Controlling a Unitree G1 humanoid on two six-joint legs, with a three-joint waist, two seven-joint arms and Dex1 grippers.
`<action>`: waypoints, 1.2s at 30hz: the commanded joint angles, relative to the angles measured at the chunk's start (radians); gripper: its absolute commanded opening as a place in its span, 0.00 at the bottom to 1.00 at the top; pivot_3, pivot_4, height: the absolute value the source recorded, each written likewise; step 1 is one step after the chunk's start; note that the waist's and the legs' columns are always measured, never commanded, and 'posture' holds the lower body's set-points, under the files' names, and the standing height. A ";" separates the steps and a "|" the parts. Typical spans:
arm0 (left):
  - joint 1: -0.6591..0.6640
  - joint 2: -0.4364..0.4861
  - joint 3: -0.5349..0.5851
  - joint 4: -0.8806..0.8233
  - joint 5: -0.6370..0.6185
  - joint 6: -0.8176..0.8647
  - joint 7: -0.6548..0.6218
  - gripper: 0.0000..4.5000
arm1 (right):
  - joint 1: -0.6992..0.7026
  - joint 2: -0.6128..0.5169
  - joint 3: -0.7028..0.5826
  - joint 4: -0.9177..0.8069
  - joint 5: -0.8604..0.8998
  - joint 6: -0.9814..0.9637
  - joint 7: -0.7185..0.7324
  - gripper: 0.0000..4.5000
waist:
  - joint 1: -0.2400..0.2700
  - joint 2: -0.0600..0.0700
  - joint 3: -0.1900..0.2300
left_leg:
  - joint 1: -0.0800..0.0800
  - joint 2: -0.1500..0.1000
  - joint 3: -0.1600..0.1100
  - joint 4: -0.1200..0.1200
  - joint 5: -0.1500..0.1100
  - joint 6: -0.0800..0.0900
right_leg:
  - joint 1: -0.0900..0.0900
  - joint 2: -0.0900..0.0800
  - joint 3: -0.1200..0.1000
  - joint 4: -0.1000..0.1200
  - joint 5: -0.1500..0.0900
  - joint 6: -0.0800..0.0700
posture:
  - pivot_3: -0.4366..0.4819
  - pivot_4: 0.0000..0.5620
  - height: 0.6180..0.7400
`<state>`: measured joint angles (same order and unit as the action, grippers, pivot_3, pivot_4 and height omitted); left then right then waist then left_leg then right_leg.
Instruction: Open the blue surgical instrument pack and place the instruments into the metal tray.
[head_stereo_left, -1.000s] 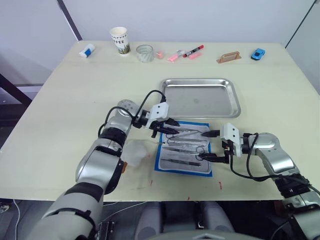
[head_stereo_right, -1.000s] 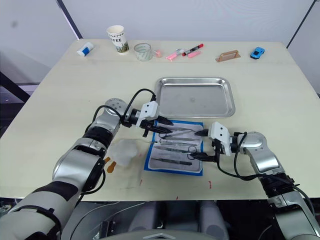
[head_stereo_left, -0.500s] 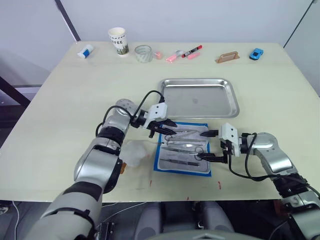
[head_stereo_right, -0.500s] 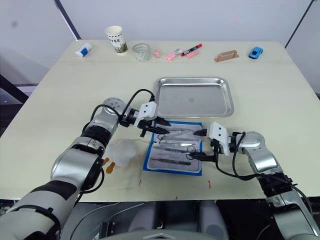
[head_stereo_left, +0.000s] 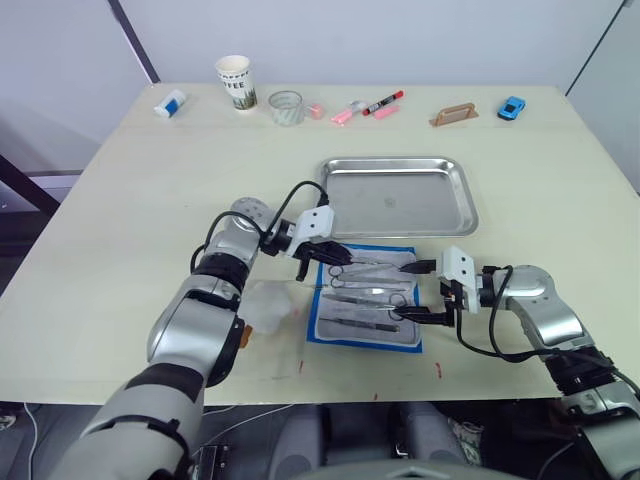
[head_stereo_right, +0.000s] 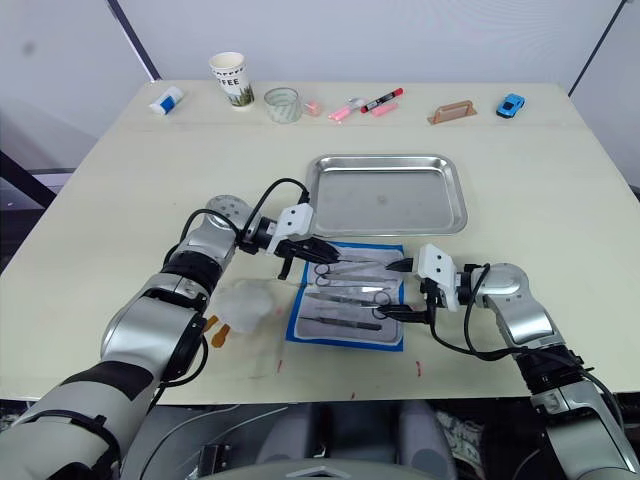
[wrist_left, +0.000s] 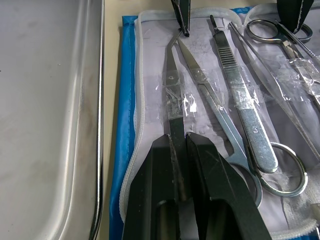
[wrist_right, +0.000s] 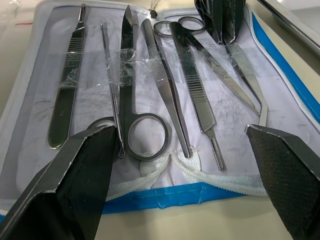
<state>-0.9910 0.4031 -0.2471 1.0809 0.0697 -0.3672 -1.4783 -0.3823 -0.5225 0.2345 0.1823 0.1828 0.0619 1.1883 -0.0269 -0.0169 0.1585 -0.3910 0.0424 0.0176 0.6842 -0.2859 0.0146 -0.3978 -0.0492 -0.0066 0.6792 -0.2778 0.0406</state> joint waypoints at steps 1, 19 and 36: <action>0.015 0.024 -0.019 0.011 0.035 -0.005 -0.008 0.01 | 0.014 0.008 0.039 0.029 -0.051 0.011 -0.025 1.00 | -0.001 0.000 0.000 | 0.000 0.000 0.000 0.000 0.000 0.000 | 0.000 0.000 0.000 0.000 0.000 0.000 | 0.48 0.27 1.00; 0.051 0.094 0.022 -0.150 -0.017 0.088 0.003 0.01 | 0.003 0.024 0.047 0.057 -0.060 0.002 -0.029 1.00 | -0.014 0.000 0.000 | 0.000 0.000 -0.001 -0.001 0.000 0.000 | 0.000 0.001 0.000 0.000 0.000 0.000 | 0.48 0.27 1.00; 0.093 0.128 0.009 -0.378 -0.023 0.231 0.023 0.01 | 0.025 0.026 0.053 0.053 -0.064 -0.006 -0.033 1.00 | -0.013 0.000 0.000 | 0.000 0.000 -0.001 -0.001 0.000 0.000 | 0.000 0.001 0.000 0.000 0.000 0.000 | 0.48 0.27 1.00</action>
<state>-0.8894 0.5157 -0.2469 0.7491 0.0549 -0.1419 -1.4722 -0.3845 -0.5037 0.2394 0.1974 0.1761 0.0397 1.1785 -0.0396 -0.0169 0.1585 -0.3908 0.0428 0.0166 0.6835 -0.2859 0.0146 -0.3980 -0.0486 -0.0061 0.6792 -0.2778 0.0405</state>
